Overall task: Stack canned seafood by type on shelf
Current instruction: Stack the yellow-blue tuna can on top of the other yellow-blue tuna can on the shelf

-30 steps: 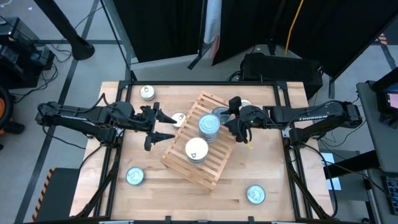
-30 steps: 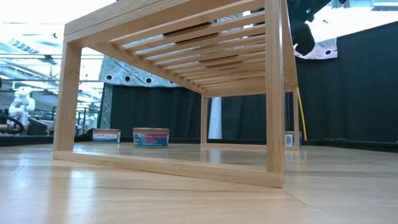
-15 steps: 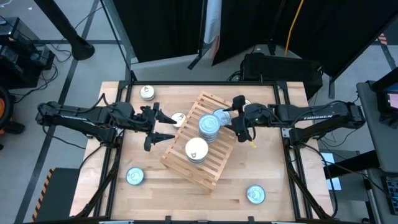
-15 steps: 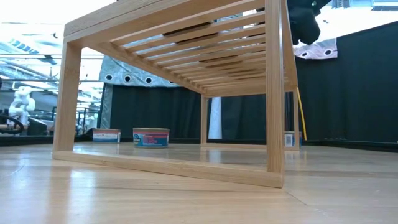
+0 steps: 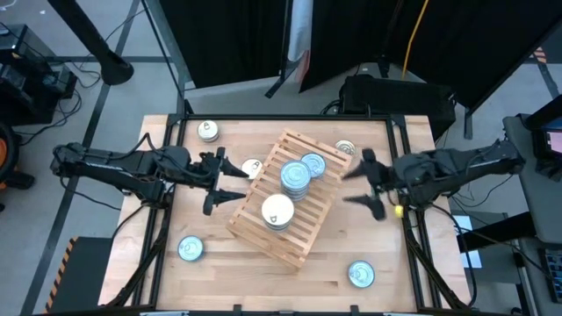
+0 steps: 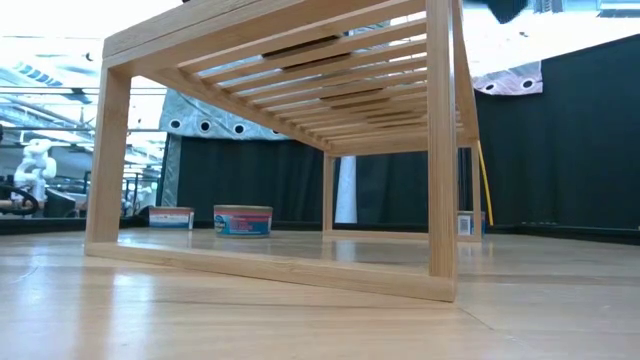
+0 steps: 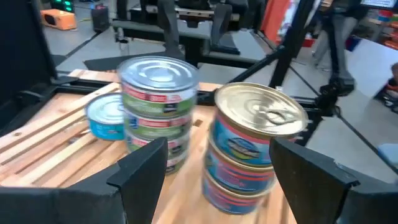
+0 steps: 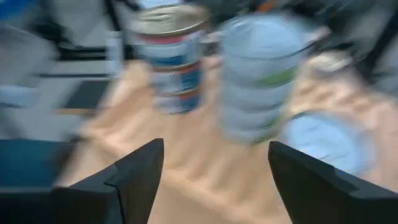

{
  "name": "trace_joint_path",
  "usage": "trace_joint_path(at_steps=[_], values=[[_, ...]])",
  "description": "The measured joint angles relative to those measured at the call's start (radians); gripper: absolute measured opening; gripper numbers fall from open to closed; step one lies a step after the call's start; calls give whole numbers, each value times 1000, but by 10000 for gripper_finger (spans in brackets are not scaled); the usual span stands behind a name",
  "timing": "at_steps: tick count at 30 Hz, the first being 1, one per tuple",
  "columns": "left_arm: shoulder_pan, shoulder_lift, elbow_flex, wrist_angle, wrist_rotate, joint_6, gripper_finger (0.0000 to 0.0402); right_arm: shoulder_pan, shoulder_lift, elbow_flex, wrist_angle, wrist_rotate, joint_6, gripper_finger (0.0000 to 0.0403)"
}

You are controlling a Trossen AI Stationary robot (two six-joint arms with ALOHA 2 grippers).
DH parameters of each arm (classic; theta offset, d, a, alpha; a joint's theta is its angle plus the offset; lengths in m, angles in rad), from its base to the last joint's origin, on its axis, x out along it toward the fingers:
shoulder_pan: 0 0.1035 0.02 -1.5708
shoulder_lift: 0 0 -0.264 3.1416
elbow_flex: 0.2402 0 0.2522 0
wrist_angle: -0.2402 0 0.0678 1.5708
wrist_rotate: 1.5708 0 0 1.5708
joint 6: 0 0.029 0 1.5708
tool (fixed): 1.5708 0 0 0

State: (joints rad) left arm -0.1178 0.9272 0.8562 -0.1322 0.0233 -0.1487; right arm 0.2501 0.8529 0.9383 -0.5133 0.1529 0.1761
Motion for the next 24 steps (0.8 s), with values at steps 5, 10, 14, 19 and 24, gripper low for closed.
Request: trace_joint_path(at_steps=[5,10,14,19,24], values=[[-47,0,0,11,26,5,287,153,57,1,-96,-27,279,261],[-119,0,0,11,28,-2,287,327,203,0,-96,-32,514,242],[-190,6,0,11,2,-36,287,453,323,0,-95,-33,669,217],[-270,7,0,10,-73,-54,287,554,456,0,-95,-29,854,173],[-330,9,0,-2,-151,-56,287,588,580,-1,-95,-25,1046,108]])
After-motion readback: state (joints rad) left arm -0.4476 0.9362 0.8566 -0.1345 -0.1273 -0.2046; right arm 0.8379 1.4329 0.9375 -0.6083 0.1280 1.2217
